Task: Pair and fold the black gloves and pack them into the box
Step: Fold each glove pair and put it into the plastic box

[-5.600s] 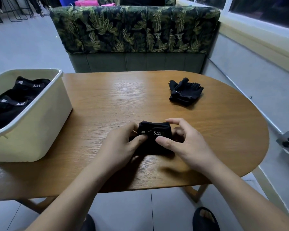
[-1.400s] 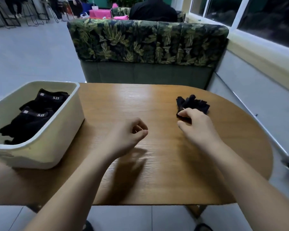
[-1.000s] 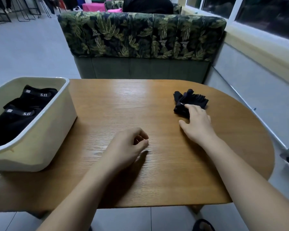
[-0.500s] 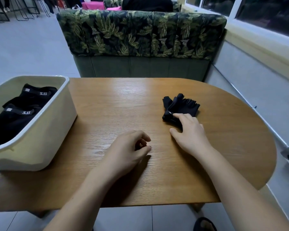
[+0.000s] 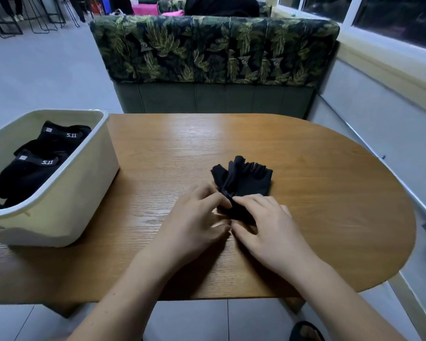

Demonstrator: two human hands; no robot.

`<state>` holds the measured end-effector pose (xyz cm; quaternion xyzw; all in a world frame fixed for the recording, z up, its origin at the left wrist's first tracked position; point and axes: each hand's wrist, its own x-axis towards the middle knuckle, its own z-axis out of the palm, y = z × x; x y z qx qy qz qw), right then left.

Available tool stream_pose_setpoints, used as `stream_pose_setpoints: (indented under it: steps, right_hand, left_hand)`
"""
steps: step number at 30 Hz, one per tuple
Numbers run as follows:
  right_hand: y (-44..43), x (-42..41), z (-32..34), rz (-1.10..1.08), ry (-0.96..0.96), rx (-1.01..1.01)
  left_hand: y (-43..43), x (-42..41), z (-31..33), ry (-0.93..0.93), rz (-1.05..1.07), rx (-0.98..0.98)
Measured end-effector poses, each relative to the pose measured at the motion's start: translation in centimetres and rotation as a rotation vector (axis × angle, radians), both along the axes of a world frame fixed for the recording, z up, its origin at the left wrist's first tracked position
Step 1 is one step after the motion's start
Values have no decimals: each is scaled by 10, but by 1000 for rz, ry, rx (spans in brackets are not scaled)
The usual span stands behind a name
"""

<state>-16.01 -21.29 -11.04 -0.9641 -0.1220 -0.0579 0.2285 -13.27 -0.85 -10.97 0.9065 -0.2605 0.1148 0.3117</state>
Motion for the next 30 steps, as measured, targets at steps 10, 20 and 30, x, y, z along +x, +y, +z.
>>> stream_pose_setpoints:
  steps: [10, 20, 30]
  right_hand:
    - [-2, -11, 8, 150, 21, 2]
    - [-17, -11, 10, 188, 56, 54]
    - [-18, -5, 4, 131, 84, 212]
  left_hand:
    - [6, -4, 2, -69, 20, 175]
    - [8, -5, 9, -9, 73, 266]
    - [10, -9, 9, -54, 48, 247]
